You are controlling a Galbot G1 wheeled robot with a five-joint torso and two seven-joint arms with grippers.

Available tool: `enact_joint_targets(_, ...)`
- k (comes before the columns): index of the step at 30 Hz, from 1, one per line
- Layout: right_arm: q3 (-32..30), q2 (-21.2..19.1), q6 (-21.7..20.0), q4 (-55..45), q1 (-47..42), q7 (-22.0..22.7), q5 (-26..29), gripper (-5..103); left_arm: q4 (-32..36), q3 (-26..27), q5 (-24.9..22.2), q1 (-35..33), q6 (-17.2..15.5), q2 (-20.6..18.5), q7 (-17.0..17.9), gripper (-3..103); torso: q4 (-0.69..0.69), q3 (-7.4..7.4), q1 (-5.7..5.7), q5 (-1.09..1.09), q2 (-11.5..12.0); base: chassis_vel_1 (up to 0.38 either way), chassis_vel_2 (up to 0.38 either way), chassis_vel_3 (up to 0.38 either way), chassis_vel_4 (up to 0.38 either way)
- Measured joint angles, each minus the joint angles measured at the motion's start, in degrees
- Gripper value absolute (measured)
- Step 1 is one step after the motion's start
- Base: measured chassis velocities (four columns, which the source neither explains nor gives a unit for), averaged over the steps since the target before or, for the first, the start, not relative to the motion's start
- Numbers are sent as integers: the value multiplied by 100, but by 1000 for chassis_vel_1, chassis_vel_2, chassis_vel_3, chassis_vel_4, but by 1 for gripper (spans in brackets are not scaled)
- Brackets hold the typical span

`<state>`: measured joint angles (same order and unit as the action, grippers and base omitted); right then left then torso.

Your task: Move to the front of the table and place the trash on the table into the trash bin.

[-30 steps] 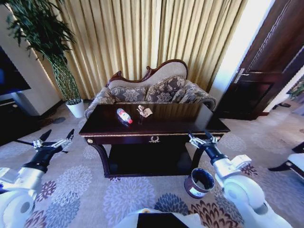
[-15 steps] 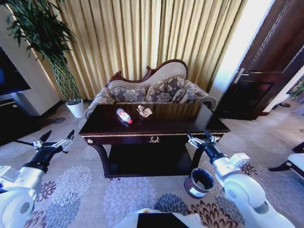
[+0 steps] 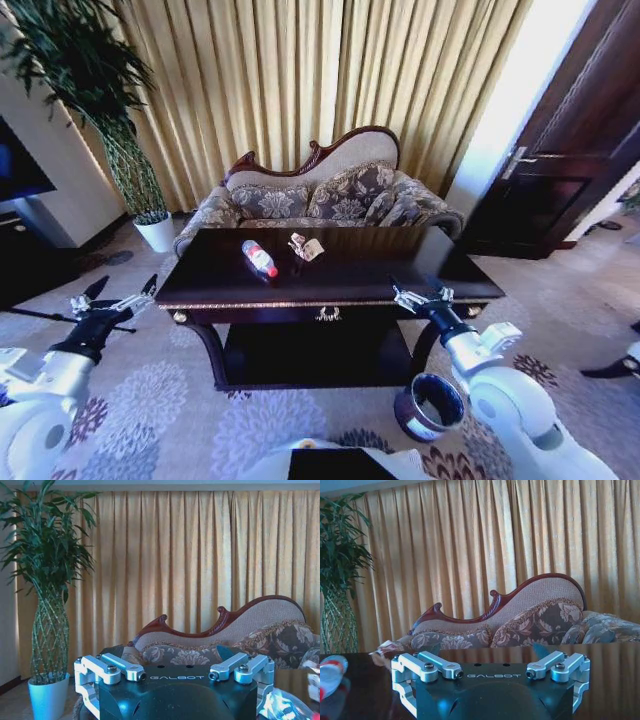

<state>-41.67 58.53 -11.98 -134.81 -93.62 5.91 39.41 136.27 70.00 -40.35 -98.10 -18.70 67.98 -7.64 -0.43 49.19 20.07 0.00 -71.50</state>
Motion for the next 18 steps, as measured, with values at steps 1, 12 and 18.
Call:
enact_joint_targets(1, 0, 0, 0, 0, 0, 0, 0, 100, 0, 0, 0, 0, 0, 0, 0, 100, 0, 0, 0, 0, 0, -218, 197, 226, -232)
enact_joint_targets(12, 146, -208, -36, 85, 51, -16, 222, 100, 35, 1, -19, -72, 197, 58, -76, 100, -1, -4, -8, -1, -4, -64, 73, 67, -67)
enact_joint_targets(18, 289, -657, -197, 450, 476, -153, 733, 100, 16, 37, -15, -231, 457, 116, -74, 100, 0, -3, -9, -1, -5, 11, -10, -12, 26)
